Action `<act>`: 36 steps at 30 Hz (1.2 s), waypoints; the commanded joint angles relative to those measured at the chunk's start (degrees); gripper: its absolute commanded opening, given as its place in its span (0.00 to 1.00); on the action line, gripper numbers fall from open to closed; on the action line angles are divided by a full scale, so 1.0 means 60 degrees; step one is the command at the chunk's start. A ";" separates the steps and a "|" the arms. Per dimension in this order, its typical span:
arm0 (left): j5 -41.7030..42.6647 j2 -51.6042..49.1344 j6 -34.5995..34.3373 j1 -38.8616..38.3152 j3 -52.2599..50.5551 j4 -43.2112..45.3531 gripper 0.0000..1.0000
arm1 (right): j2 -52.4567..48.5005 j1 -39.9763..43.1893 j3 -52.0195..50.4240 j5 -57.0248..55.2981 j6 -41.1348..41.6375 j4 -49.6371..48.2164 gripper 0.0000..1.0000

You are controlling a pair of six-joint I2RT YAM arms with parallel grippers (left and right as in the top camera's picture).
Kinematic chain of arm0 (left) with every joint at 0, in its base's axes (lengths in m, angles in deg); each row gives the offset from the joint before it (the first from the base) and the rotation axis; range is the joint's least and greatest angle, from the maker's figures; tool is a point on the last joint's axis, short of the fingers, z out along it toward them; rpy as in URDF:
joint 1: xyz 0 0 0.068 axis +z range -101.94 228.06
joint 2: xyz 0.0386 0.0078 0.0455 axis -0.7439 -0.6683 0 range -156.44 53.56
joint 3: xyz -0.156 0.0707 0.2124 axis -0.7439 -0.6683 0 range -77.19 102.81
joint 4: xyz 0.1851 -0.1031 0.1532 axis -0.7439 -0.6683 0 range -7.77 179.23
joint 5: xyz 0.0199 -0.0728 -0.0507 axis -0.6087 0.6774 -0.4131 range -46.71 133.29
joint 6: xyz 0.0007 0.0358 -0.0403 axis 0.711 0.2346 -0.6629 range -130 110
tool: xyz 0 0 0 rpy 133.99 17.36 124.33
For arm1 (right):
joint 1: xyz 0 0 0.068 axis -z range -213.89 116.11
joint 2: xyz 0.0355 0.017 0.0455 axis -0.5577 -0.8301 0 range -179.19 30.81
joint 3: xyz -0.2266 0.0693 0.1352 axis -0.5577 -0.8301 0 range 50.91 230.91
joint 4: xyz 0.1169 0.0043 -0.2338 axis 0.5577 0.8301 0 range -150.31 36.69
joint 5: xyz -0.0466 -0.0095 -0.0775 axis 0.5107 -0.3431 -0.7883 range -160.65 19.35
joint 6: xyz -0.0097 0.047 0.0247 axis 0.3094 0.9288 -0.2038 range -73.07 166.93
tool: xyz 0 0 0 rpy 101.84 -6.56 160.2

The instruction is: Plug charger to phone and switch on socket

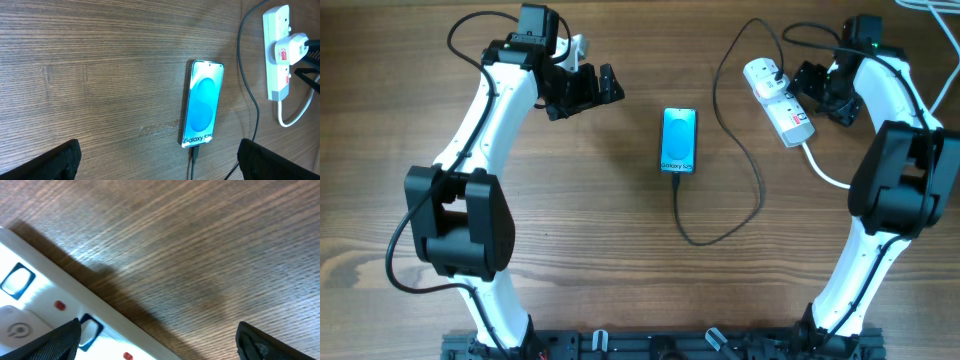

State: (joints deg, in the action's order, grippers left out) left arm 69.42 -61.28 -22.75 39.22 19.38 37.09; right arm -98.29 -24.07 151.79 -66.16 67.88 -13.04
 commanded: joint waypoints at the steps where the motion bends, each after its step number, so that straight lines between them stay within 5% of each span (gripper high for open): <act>1: -0.0087 -0.0044 0.0113 0.0011 -0.0026 -0.0004 1.00 | 0.0109 -0.0146 -0.0069 0.0120 0.0011 0.0022 1.00; 36: -0.0087 -0.0044 0.0113 0.0011 -0.0026 -0.0004 1.00 | 0.0474 -0.0098 -0.0787 0.0976 -0.0328 0.0102 1.00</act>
State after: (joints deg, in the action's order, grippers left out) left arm 69.44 -61.28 -22.75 39.22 19.38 37.11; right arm -96.87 -23.81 148.75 -62.88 66.70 -13.37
